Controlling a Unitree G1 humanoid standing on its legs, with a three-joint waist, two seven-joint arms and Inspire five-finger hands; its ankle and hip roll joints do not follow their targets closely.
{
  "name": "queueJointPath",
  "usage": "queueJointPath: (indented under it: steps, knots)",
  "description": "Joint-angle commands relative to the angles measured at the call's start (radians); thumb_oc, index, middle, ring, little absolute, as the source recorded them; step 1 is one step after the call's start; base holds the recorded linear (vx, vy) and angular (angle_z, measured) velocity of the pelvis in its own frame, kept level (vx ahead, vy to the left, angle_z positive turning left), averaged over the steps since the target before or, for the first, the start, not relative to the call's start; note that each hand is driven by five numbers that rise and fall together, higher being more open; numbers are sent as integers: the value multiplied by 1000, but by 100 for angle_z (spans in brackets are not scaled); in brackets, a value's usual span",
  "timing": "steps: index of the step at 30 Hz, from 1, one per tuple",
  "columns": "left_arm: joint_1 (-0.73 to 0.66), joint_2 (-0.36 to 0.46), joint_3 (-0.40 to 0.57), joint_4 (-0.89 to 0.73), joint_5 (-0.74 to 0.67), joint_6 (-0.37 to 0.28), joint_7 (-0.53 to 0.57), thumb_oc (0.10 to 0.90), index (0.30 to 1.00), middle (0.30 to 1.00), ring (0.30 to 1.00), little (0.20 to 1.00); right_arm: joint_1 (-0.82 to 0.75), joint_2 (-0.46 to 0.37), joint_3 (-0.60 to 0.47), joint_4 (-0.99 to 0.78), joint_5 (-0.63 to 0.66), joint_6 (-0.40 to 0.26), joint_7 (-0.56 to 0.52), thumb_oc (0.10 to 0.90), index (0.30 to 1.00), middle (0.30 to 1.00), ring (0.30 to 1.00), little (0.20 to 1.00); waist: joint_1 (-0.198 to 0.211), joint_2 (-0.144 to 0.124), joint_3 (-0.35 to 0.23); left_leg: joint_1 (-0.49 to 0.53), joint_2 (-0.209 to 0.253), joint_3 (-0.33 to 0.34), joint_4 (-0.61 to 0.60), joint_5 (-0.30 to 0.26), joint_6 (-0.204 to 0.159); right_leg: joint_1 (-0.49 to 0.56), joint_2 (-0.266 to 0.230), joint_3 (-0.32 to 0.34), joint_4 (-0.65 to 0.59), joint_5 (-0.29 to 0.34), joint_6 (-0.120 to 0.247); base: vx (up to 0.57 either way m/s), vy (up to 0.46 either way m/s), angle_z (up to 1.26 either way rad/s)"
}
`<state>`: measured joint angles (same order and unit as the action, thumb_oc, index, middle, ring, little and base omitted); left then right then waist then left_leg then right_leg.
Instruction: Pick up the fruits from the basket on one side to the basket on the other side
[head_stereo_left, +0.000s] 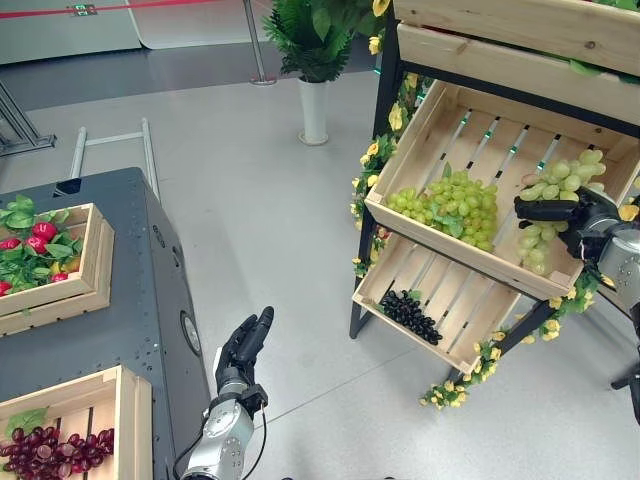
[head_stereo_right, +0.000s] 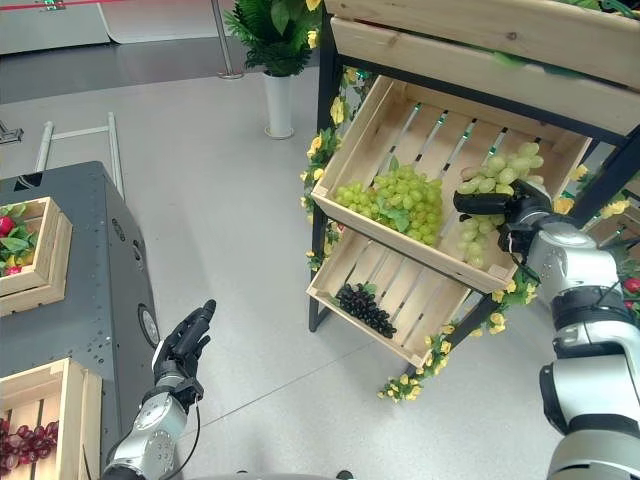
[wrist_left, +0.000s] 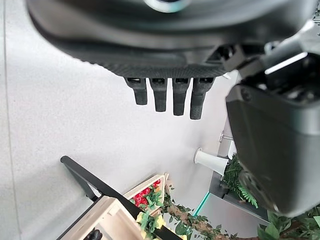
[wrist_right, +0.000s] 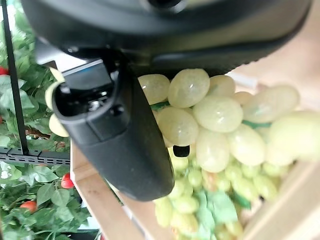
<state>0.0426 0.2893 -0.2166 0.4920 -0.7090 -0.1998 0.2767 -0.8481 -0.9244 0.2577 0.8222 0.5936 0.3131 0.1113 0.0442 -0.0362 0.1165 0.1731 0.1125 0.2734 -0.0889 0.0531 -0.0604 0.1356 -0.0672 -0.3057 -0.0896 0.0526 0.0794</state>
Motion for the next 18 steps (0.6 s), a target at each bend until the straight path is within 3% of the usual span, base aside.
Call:
queueJointPath:
  steps: [1, 10, 16, 17, 18]
  knots:
    - [-96, 57, -56, -66, 52, -92, 2, 800, 900, 900, 900, 900, -271, -187, 164, 8, -296, -213, 33, 400, 300, 300, 300, 300, 21, -73, -45, 9, -80, -54, 2, -141, 35, 46, 21, 20, 2, -84, -20, -40, 8, 3]
    - [-105, 51, -69, -70, 46, -96, 13, 800, 900, 900, 900, 900, -407, -224, 465, 96, -716, -239, 71, 400, 300, 300, 300, 300, 43, -84, -42, 10, -79, -61, 2, -144, 36, 53, 23, 9, 2, -90, -10, -31, -2, 1]
    - [-112, 53, -76, -90, 45, -86, 30, 800, 900, 900, 900, 900, -414, -193, 513, 191, -815, -211, 74, 400, 300, 300, 300, 300, 62, -78, -38, 5, -80, -68, 2, -140, 38, 53, 22, 0, 2, -91, -11, -45, 1, 3]
    - [-114, 54, -76, -91, 44, -84, 32, 800, 900, 900, 900, 900, -411, -189, 515, 205, -813, -203, 69, 532, 498, 498, 498, 498, 65, -77, -37, 4, -80, -72, 2, -139, 38, 53, 22, 0, 2, -91, -11, -82, 3, 4]
    - [-118, 56, -72, -97, 44, -76, 35, 800, 900, 900, 900, 900, -409, -180, 511, 220, -804, -182, 61, 800, 900, 900, 900, 900, 69, -79, -38, -8, -84, -74, 2, -125, 43, 44, 17, -7, 2, -82, -16, -82, 3, 6]
